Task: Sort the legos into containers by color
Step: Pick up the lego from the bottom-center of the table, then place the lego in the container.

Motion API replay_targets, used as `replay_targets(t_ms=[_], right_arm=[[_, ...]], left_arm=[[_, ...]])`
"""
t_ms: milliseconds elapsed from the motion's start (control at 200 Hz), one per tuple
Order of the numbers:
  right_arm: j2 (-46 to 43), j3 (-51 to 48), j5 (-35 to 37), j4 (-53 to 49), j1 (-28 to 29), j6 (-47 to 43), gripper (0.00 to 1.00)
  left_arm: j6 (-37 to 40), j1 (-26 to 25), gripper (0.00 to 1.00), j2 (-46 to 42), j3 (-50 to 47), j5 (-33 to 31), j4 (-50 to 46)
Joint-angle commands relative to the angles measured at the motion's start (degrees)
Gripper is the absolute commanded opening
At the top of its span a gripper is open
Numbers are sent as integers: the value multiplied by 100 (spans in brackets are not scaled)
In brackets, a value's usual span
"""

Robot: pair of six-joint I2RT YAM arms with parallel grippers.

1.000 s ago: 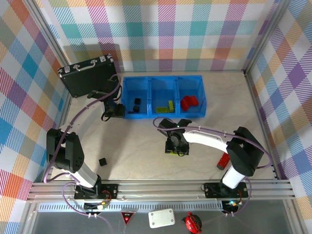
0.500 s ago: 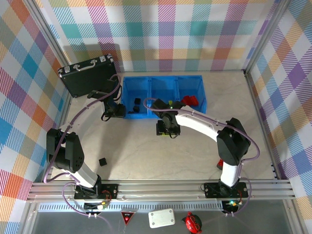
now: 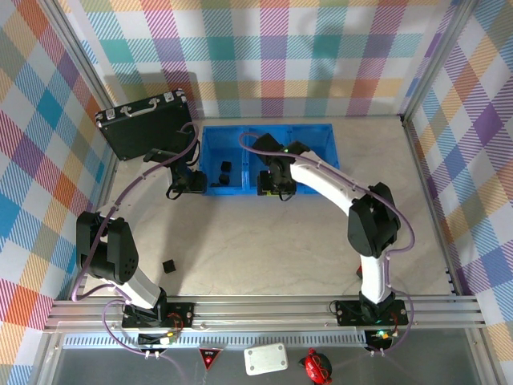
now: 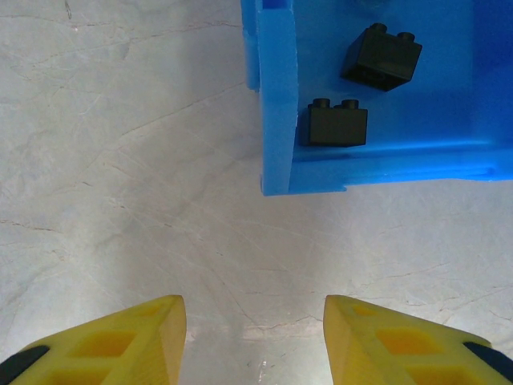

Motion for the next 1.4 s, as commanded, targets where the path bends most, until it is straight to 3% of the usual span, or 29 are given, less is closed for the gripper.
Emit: replay_targets(t_ms=[0, 645, 1135, 1395], right_arm=[[287, 401, -7, -126, -112, -309, 62], [2457, 3173, -356, -462, -597, -752, 62], [3044, 3438, -364, -40, -782, -843, 62], [3009, 3434, -430, -49, -790, -816, 68]], left_arm=[[54, 53, 49, -167, -53, 47, 42], [115, 53, 48, -124, -61, -188, 18], [132, 53, 48, -97, -65, -231, 7], [132, 53, 48, -80, -63, -225, 7]])
